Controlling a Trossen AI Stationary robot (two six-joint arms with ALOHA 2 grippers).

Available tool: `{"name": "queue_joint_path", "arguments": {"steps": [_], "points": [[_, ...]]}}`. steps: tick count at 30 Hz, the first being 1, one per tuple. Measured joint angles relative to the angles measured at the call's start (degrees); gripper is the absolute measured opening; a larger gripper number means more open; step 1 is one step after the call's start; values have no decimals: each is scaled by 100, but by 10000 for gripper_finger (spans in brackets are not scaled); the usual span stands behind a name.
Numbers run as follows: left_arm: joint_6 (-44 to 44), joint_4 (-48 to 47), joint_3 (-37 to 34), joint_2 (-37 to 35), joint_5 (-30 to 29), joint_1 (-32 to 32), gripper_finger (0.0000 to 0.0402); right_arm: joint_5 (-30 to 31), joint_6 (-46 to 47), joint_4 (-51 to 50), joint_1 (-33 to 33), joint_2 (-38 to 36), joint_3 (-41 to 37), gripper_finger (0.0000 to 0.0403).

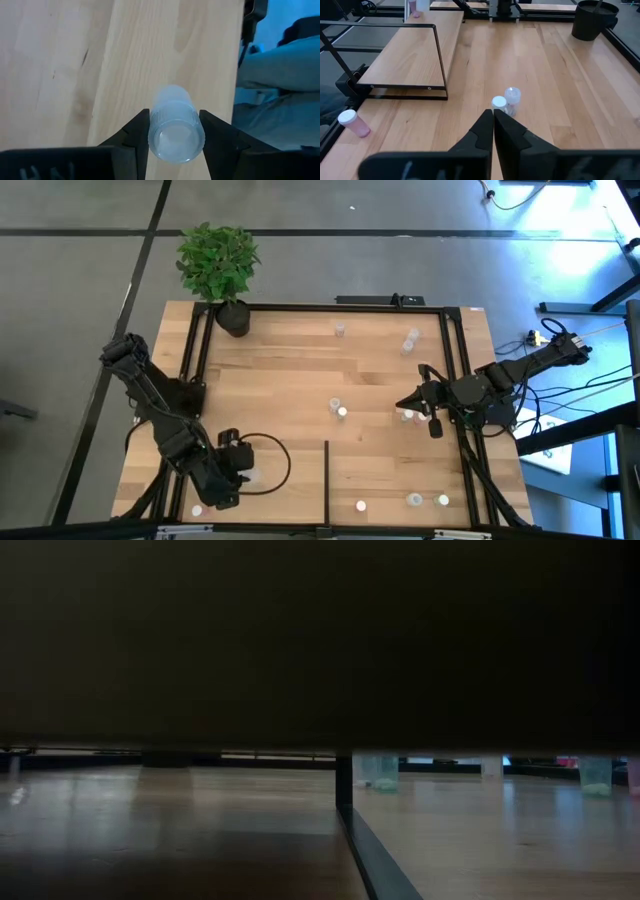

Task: Pick and place medicine bottles onto shelf by color
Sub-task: Put the middle white pill bottle on the shelf

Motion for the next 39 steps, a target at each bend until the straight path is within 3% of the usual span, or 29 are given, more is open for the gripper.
{"name": "queue_joint_path", "arguments": {"steps": [6, 11, 21, 25, 39], "points": [[-172, -1055, 964, 712, 364, -8, 133, 0, 1, -6, 2, -2, -2, 16], [-626, -1355, 1451, 1162, 590, -264, 133, 0, 1, -3, 2, -2, -2, 16], [-1944, -1261, 1480, 1543, 888, -709, 133, 0, 1, -1, -1, -2, -2, 16], [-2068, -1247, 1480, 1750, 1183, -723, 133, 0, 1, -1, 2, -2, -2, 16], [-2144, -935, 1298, 1818, 1320, -730, 133, 0, 1, -1, 1, -2, -2, 16]]}}
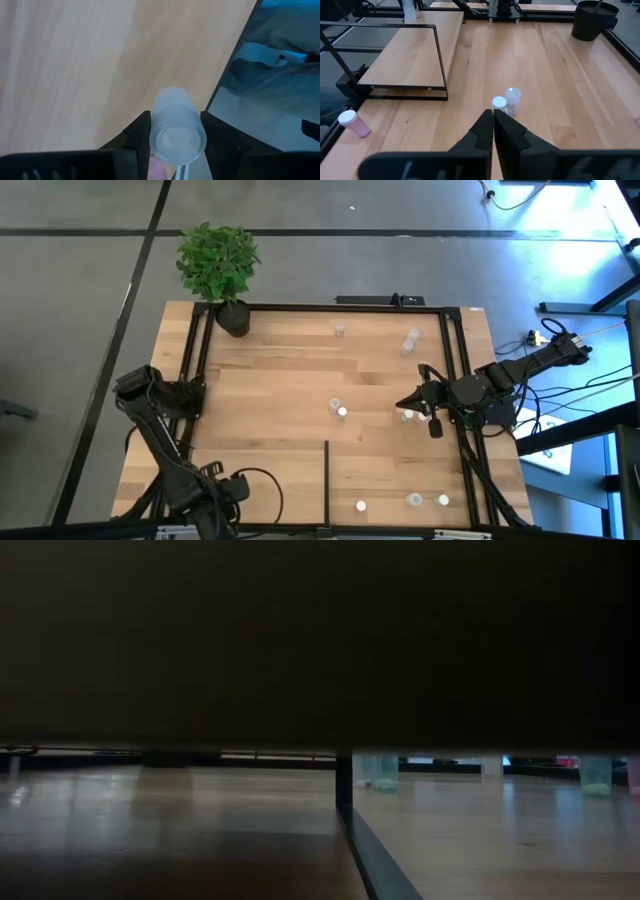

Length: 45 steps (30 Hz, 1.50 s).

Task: Pick and place medicine bottles onto shelf by color
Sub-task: Put the middle white pill bottle on the shelf

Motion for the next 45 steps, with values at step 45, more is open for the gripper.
{"name": "queue_joint_path", "arguments": {"steps": [45], "points": [[-180, 661, -498, 0, 22, -88, 194, 0, 0, 1, 0, -2, 0, 16]]}}
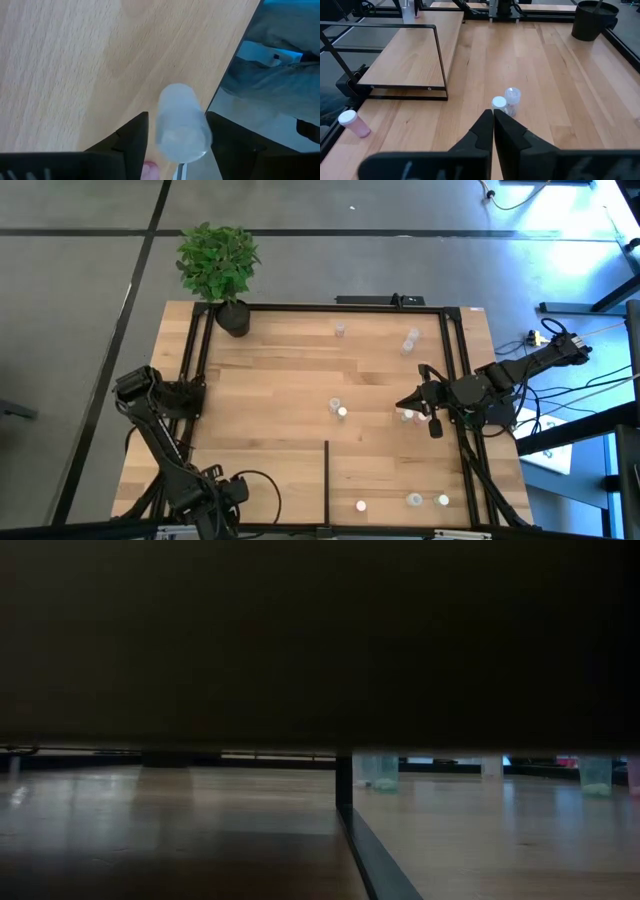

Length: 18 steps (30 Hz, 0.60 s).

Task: Pick and place medicine bottles onto shelf by color
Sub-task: Put the middle white pill bottle on the shelf, then put the top left green pill bottle on the shelf

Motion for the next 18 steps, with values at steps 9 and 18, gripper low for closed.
{"name": "queue_joint_path", "arguments": {"steps": [9, 18], "points": [[-66, 0, 0, 0, -1, -35, 258, 0, 0, 1, 0, 2, 0, 16], [1, 9, 0, -2, -3, -34, 286, 0, 0, 0, -2, 0, 0, 16]]}}
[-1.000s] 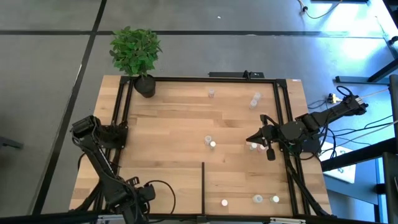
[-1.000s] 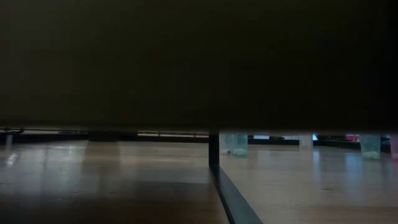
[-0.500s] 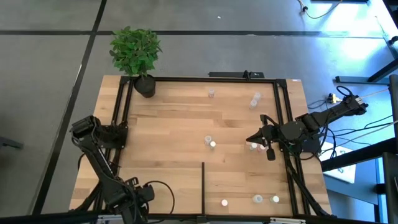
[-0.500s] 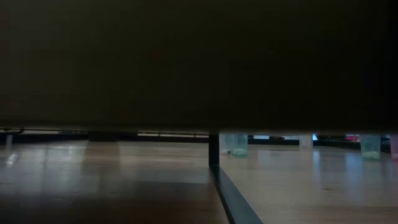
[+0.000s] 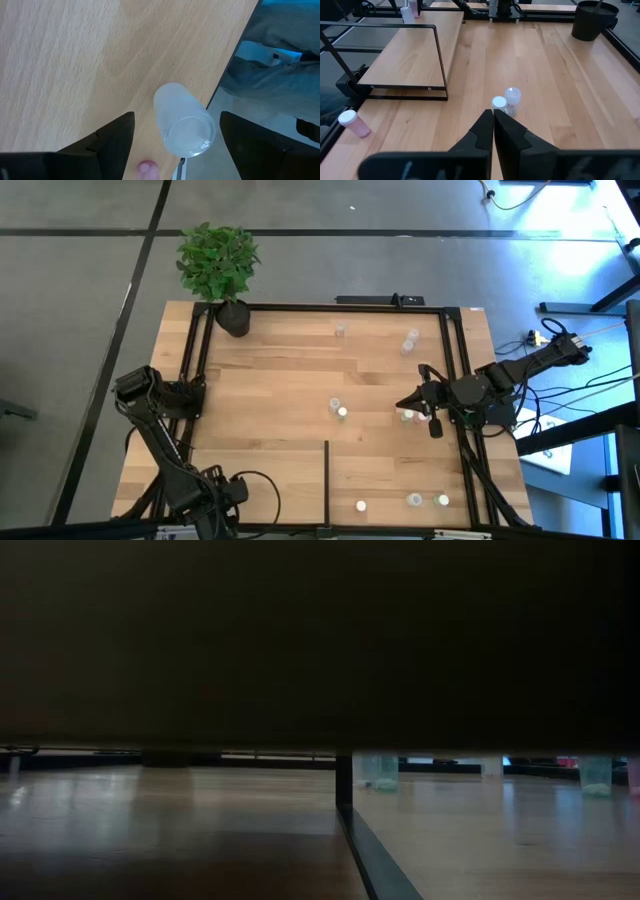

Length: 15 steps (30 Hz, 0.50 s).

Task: Pick and place medicine bottles onto shelf by color
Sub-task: Put the top left green pill bottle on the shelf

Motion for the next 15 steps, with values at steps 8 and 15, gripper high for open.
{"name": "queue_joint_path", "arguments": {"steps": [8, 15], "points": [[1, 2, 0, -2, 2, 0, 288, 0, 0, 1, 1, 1, 0, 16], [1, 4, 0, -2, 150, 4, 288, 0, -1, 0, 1, 1, 0, 16]]}}
